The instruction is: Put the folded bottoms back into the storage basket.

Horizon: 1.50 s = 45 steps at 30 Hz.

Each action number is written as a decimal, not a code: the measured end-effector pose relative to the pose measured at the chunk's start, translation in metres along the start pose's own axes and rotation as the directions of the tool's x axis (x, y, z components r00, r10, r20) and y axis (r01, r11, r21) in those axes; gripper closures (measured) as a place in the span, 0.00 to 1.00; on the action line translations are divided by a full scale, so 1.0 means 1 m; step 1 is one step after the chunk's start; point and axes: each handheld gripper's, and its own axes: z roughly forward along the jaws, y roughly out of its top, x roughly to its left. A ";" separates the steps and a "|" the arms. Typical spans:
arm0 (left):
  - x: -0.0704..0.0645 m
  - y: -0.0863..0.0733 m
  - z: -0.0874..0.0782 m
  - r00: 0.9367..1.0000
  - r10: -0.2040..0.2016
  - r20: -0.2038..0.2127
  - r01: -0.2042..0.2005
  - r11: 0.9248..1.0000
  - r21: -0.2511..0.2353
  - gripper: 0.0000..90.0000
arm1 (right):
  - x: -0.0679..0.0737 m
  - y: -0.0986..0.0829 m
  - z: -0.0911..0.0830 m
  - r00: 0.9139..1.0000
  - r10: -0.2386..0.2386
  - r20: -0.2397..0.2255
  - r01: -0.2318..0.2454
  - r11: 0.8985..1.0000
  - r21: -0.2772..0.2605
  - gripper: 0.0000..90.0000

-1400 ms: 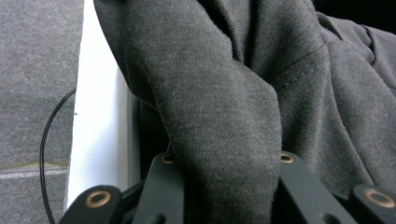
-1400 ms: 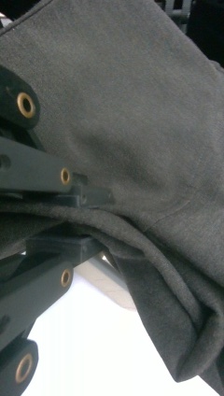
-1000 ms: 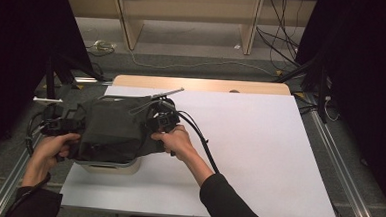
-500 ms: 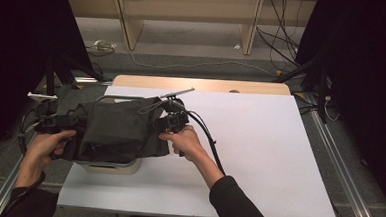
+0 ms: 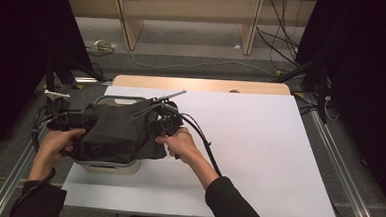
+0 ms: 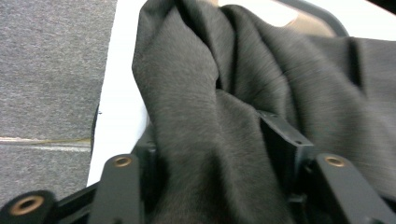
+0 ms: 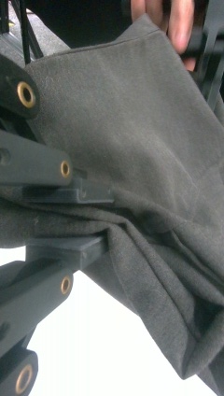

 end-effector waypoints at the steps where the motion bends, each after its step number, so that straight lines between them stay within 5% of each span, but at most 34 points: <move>1: 0.001 0.000 -0.006 1.000 -0.007 0.015 0.007 1.000 -0.009 0.49 | 0.000 0.000 -0.001 1.000 0.003 0.001 -0.003 1.000 0.000 0.84; 6: 0.000 0.001 -0.027 0.997 -0.022 0.068 0.024 1.000 -0.016 0.40 | -0.001 0.000 -0.003 1.000 0.006 0.001 -0.006 1.000 -0.004 0.83; 11: -0.012 -0.003 -0.015 0.994 0.016 0.105 -0.021 0.999 0.047 0.32 | -0.001 0.000 -0.003 1.000 0.007 0.002 -0.007 1.000 -0.005 0.82; 16: -0.025 -0.013 0.019 0.995 0.097 0.018 -0.099 0.983 0.152 0.52 | -0.001 0.001 -0.002 1.000 0.008 0.000 -0.008 1.000 -0.006 0.82; 20: -0.022 -0.021 0.043 0.994 0.101 -0.041 -0.091 0.977 0.192 0.57 | 0.000 0.000 -0.001 1.000 0.009 -0.013 -0.009 1.000 -0.006 0.77; 28: -0.035 -0.011 0.007 0.991 0.121 -0.056 -0.115 0.989 0.094 0.42 | -0.002 0.002 -0.005 0.999 0.024 -0.029 -0.024 1.000 -0.004 0.65; 32: -0.053 -0.008 -0.012 0.989 0.145 -0.001 -0.144 0.989 0.032 0.38 | -0.004 0.002 -0.008 0.999 0.030 -0.030 -0.030 0.999 -0.011 0.64; 36: -0.067 -0.012 -0.009 0.984 0.161 0.073 -0.164 0.986 0.040 0.41 | -0.005 0.001 -0.010 0.999 0.027 -0.025 -0.027 1.000 -0.008 0.64; 39: -0.082 -0.019 0.007 0.975 0.200 0.100 -0.208 0.975 0.076 0.45 | -0.005 0.001 -0.011 0.999 0.031 -0.022 -0.032 0.999 -0.010 0.69; 41: -0.091 -0.024 0.018 0.968 0.224 0.114 -0.235 0.968 0.088 0.57 | -0.005 0.001 -0.011 1.000 0.025 -0.016 -0.025 1.000 -0.011 0.73; 43: -0.099 -0.030 0.030 0.957 0.268 0.110 -0.281 0.952 0.123 0.69 | -0.005 0.001 -0.011 0.999 0.030 -0.020 -0.030 0.999 -0.010 0.76; 44: -0.102 -0.032 0.036 0.955 0.282 0.092 -0.292 0.947 0.136 0.73 | -0.005 0.001 -0.010 0.999 0.029 -0.021 -0.029 1.000 -0.007 0.77; 45: -0.106 -0.036 0.044 0.947 0.316 0.051 -0.321 0.933 0.163 0.75 | -0.005 0.001 -0.010 0.999 0.030 -0.021 -0.030 1.000 -0.005 0.77</move>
